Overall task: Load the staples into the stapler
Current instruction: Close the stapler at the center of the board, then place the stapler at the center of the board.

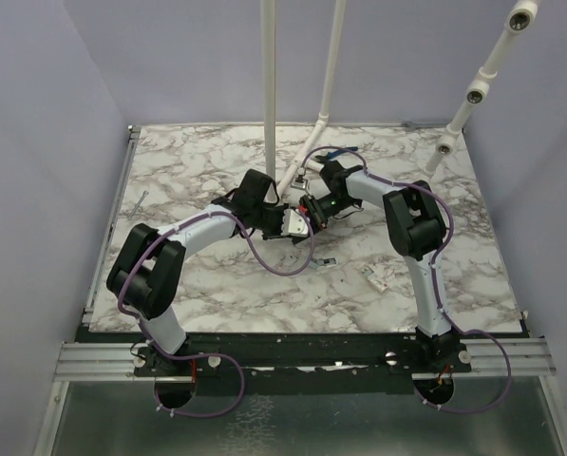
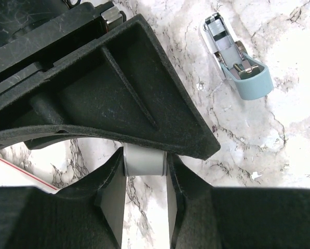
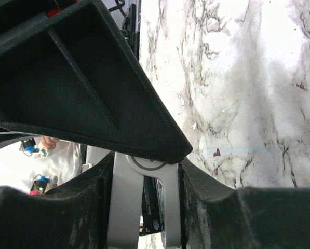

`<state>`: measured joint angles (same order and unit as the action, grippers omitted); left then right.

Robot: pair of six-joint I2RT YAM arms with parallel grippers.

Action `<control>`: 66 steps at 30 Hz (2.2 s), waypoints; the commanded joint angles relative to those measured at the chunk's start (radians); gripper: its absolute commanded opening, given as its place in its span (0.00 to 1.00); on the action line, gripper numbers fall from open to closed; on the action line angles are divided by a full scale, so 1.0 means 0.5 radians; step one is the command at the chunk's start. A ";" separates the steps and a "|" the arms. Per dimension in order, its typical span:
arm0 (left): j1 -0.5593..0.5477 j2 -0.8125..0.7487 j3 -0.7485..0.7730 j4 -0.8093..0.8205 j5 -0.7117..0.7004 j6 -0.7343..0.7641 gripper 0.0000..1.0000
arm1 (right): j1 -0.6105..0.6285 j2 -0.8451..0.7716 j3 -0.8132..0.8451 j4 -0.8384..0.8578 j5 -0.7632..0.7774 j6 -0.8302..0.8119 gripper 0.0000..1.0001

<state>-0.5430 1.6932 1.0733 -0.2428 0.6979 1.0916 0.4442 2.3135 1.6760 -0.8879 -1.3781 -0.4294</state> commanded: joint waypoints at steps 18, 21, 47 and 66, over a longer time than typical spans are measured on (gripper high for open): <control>0.039 -0.023 -0.040 -0.014 0.062 0.113 0.00 | 0.026 -0.059 -0.008 -0.112 -0.099 -0.054 0.63; 0.048 -0.027 -0.052 -0.014 0.055 0.112 0.00 | 0.026 -0.062 -0.008 -0.134 -0.089 -0.104 0.02; 0.307 -0.004 -0.039 -0.684 -0.022 0.373 0.00 | -0.016 -0.485 -0.225 0.248 0.700 0.020 1.00; 0.324 0.166 -0.033 -0.762 -0.208 0.272 0.49 | -0.039 -1.052 -0.907 0.600 1.197 -0.229 0.96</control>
<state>-0.3859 1.7584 1.0492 -0.6056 0.6525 1.2324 0.4305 1.8339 1.2469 -0.6327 -0.8330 -0.5251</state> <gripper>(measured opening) 0.402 0.963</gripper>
